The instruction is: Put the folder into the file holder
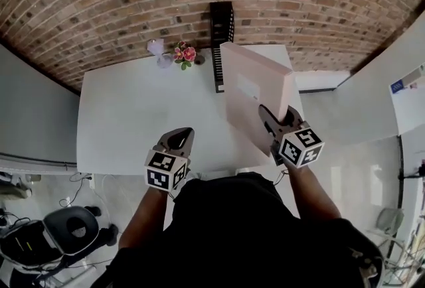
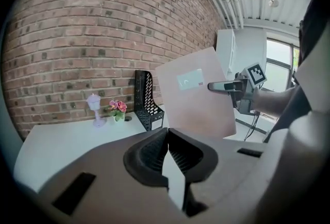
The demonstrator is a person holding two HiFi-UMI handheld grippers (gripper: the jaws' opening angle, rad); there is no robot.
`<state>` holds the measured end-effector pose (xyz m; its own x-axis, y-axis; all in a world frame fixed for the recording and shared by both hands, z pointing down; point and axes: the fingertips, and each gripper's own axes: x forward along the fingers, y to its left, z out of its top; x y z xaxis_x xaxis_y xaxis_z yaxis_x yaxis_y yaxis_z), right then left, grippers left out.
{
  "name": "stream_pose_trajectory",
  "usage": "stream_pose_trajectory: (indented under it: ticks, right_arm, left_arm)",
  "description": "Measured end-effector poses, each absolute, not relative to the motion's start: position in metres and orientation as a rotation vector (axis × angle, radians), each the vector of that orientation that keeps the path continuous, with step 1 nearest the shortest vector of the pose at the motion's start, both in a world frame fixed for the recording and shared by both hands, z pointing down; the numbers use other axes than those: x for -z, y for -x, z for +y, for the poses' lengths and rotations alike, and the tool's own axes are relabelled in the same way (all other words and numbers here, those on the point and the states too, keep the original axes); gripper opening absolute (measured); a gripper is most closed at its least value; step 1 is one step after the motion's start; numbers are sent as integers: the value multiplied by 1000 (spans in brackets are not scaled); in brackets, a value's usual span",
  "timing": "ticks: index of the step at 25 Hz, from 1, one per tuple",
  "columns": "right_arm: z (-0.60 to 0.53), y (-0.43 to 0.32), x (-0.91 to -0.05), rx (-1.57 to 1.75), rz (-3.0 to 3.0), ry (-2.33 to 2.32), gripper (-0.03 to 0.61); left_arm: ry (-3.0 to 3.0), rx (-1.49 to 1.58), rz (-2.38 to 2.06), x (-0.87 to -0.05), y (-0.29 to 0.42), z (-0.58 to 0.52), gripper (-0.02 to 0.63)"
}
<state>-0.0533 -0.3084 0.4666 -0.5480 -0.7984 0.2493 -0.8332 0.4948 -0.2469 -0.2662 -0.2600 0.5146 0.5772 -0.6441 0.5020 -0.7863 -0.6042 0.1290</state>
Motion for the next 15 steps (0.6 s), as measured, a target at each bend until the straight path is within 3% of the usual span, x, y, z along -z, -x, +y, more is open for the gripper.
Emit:
stream_pose_trajectory:
  ticks: [15]
  right_arm:
    - [-361,78,-410,-331,-2506,-1852,164]
  left_arm:
    - [-2512,-543,-1107,-517,347,-285,5]
